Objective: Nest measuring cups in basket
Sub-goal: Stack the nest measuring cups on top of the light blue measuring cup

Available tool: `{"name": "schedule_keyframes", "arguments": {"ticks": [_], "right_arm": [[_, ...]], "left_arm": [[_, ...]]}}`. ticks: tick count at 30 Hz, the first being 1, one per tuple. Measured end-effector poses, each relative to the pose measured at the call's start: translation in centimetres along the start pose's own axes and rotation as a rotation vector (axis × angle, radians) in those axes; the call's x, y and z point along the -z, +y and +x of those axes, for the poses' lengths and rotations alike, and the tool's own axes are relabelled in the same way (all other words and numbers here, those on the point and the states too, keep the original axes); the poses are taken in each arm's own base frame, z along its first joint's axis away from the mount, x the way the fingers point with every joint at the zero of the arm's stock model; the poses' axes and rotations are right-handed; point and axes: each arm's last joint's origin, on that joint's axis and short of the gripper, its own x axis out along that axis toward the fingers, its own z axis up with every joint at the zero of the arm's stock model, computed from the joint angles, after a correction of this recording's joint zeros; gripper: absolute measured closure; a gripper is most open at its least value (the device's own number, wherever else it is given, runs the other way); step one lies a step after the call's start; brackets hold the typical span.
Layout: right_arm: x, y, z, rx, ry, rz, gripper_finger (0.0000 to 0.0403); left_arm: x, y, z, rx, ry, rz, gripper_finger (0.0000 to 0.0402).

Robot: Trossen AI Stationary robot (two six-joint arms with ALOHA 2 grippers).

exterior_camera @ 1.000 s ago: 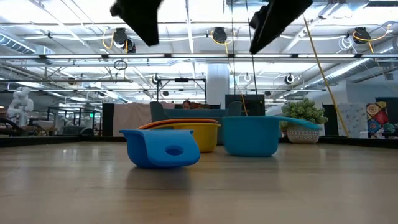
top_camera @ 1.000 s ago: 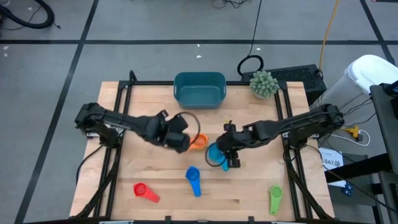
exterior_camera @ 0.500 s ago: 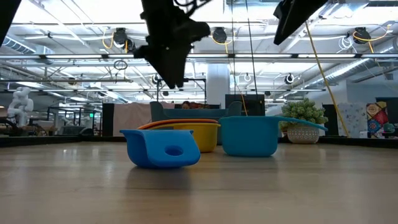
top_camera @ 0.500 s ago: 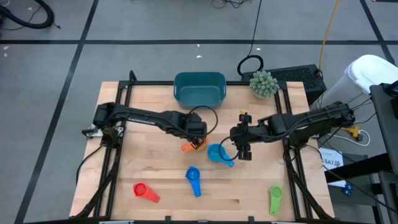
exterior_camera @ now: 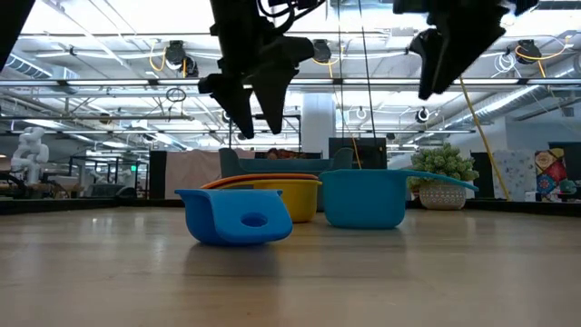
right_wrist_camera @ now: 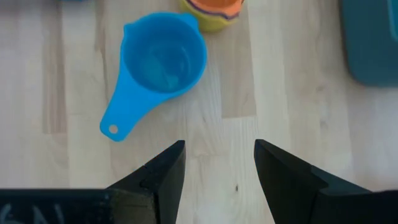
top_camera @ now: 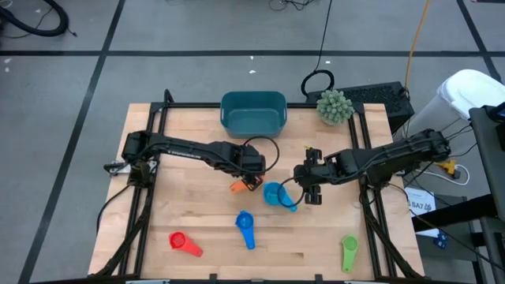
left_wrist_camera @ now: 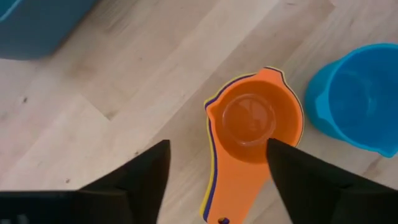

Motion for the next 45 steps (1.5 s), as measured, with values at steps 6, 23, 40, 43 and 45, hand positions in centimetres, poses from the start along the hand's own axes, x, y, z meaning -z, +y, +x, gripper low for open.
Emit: {"name": "schedule_keyframes", "arguments": {"ticks": [6,23,40,43,45], "right_arm": [[0.5,0.0,0.6,0.004,0.025,0.004,0.0218],[2.1,-0.6,-4.2,-0.045,-0.153,0.087,0.0218],[2.7,-0.1,-5.1,-0.064,-0.177,0.113,0.0218],[2.8,0.0,-5.1,-0.063,-0.172,0.111,0.0218],[2.8,0.0,-5.1,-0.064,-0.172,0.117,0.0218]], "left_arm": [[-0.2,0.0,0.5,0.009,0.004,-0.040,0.0073],[-0.3,-1.2,5.3,0.025,0.101,-0.035,0.0117],[-0.2,-1.4,7.6,0.015,0.143,-0.001,0.0136],[-0.2,-1.3,7.5,0.016,0.142,0.016,0.0158],[-0.3,-1.1,7.6,0.015,0.158,0.016,0.0183]]}}
